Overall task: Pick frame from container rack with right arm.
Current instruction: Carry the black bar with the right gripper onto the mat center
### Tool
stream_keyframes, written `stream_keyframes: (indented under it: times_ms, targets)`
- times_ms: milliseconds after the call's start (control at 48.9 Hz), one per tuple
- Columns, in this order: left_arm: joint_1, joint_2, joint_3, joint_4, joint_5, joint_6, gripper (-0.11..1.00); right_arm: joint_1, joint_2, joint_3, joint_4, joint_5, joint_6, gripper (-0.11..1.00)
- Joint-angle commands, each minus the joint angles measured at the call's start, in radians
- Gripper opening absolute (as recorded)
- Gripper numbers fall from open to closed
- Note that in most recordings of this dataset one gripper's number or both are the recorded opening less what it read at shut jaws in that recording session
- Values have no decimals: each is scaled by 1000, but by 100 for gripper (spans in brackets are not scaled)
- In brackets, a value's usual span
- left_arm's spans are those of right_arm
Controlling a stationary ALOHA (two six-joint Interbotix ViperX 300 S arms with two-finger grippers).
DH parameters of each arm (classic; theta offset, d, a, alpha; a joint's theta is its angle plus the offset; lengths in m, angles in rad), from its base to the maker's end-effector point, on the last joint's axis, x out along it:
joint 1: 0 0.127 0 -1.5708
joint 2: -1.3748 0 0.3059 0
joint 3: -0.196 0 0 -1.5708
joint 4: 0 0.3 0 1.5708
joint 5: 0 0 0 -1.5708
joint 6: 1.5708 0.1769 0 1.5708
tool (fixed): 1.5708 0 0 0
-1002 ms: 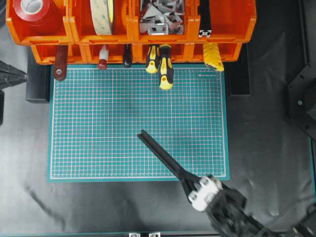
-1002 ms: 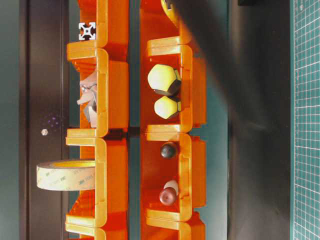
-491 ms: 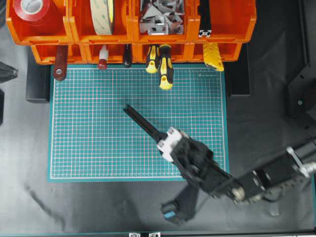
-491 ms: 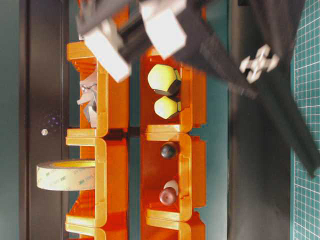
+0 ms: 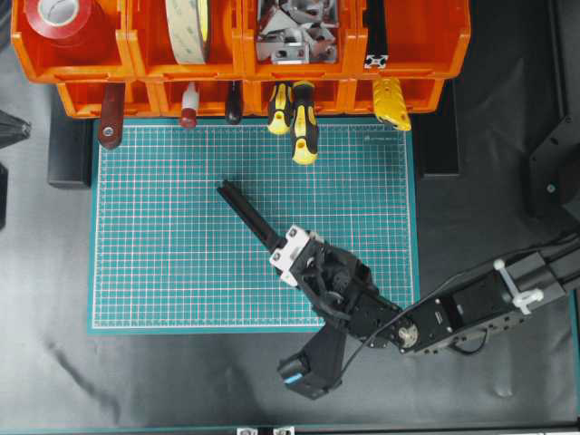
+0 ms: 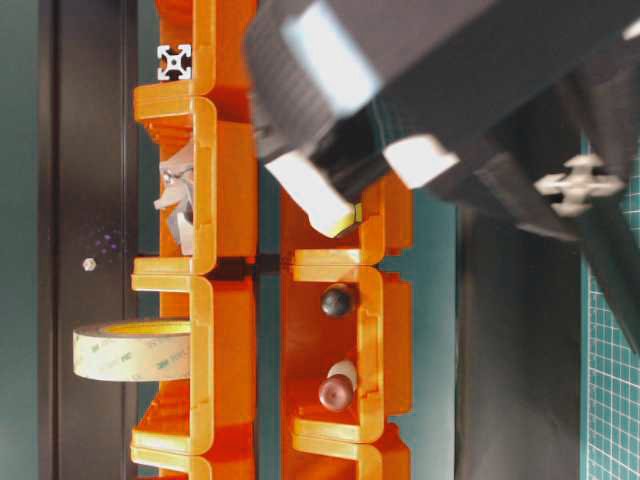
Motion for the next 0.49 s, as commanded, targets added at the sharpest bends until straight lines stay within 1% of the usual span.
stream_keyframes:
  times_ms: [0,143,348,368,409,470]
  targets:
    - [3,6,-28,3,-3,3,0,-5,-9,-11,46,-46,-2,24]
    - [3,6,-28,5,-2,2,0,-5,-3,-9,86,-67,-2,24]
    - [2,8,-28,5,-2,-2,0,-5,3,-9,124,-67,-2,26]
    - [2,8,-28,3,-2,-2,0,-5,6,-9,129,-66,-2,28]
    - [2,8,-28,3,-2,-2,0,-5,12,-6,147,-66,0,37]
    - [2,8,-26,3,-2,-2,0,-5,18,-5,172,-67,2,53]
